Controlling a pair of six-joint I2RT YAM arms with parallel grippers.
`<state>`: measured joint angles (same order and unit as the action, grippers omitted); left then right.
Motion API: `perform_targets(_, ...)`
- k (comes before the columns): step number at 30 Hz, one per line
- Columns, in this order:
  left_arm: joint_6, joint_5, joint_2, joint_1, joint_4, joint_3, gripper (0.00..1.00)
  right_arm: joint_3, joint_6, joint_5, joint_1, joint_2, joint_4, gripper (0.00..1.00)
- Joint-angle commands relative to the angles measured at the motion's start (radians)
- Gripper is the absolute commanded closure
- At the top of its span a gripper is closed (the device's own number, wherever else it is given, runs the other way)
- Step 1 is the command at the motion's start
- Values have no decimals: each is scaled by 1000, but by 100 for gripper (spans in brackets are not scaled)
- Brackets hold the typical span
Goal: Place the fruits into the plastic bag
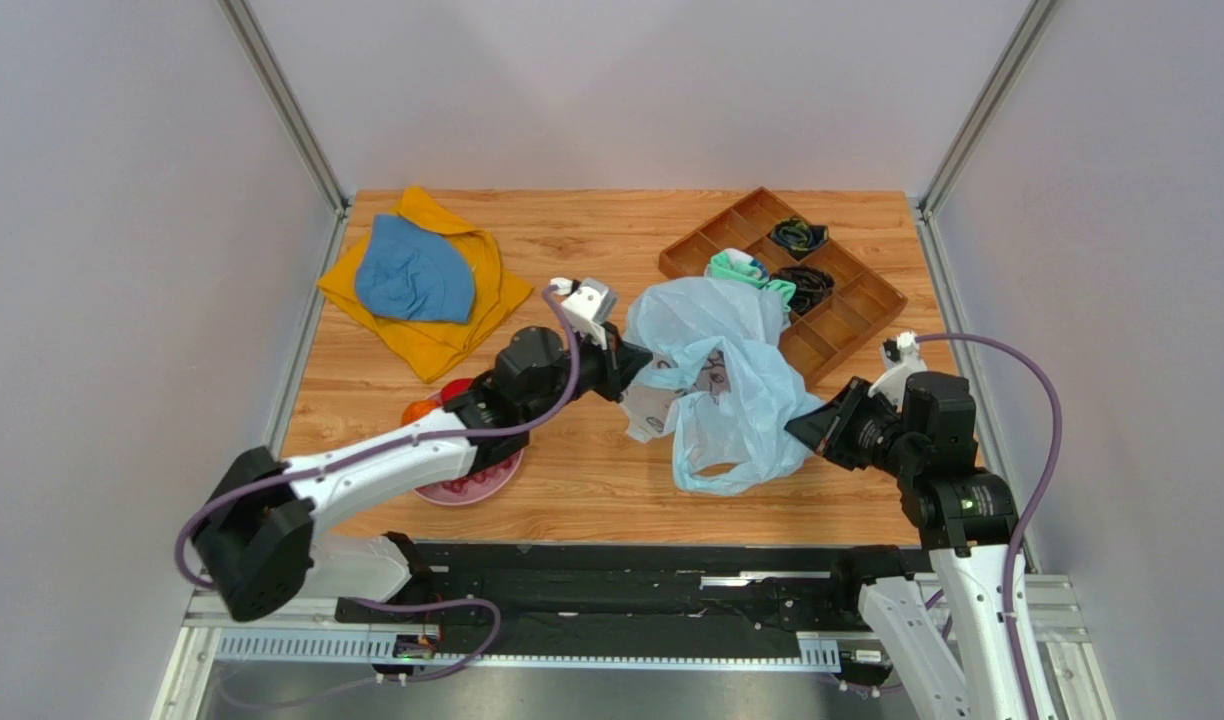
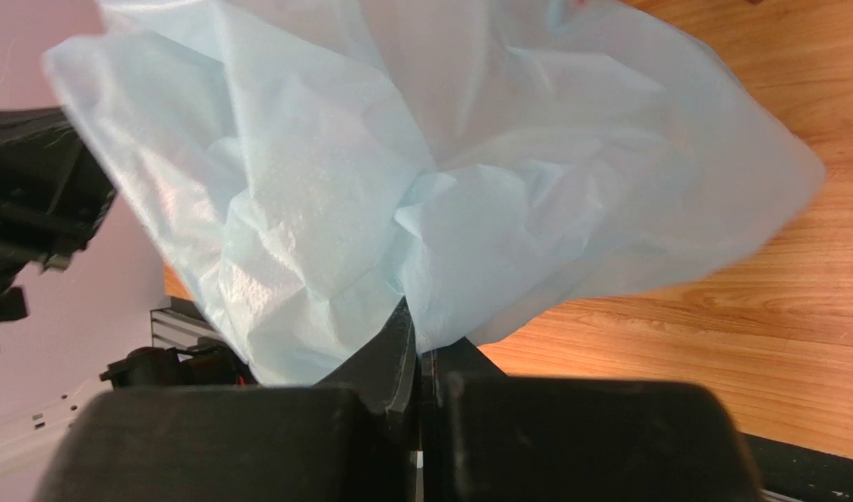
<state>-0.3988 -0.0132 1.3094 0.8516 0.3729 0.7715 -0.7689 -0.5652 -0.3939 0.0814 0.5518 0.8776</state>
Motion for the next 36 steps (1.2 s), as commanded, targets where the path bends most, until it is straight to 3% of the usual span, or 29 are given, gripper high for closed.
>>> perform_targets(1, 35, 12, -200, 6, -181, -70, 100, -44, 48, 41, -3, 17, -51, 100)
perform_targets(8, -32, 36, -567, 6, -406, -192, 100, -15, 96, 113, -2, 129, -144, 99)
perform_targets(11, -60, 13, -654, 6, -469, -231, 100, -4, 105, 107, -2, 183, -196, 92)
perform_targets(13, -77, -5, -673, 6, -494, -267, 100, -7, 106, 83, -3, 223, -227, 71)
perform_targets(14, -83, -5, -686, 6, -494, -282, 100, -10, 105, 73, -2, 238, -232, 48)
perform_targets(15, -90, -7, -693, 6, -486, -306, 100, -20, 106, 63, -3, 259, -235, 38)
perform_targets(17, -113, -13, -702, 6, -474, -325, 100, -35, 117, 40, -2, 270, -215, 23)
perform_targets(19, -115, -56, -703, 6, -454, -339, 100, -56, 122, 73, -2, 244, -169, 19)
perform_targets(20, -112, -77, -697, 6, -441, -342, 100, -64, 123, 93, -2, 228, -149, 8)
perform_targets(22, -112, -135, -675, 6, -385, -356, 100, -91, 122, 156, -2, 156, -63, 6)
perform_targets(24, -109, -172, -647, 6, -326, -363, 88, -98, 105, 191, -3, 88, 7, 5)
perform_targets(25, -107, -180, -610, 7, -313, -362, 70, -89, 96, 193, -3, 18, 23, 5)
perform_targets(28, -98, -168, -526, 20, -238, -362, 42, -63, 51, 173, -2, -94, 66, 4)
perform_targets(31, -89, -128, -400, 30, -203, -321, 34, -44, 21, 153, -3, -136, 139, 0)
perform_targets(36, -113, 56, -266, 35, -262, -241, 33, -4, 28, 142, -3, -190, 216, 0)
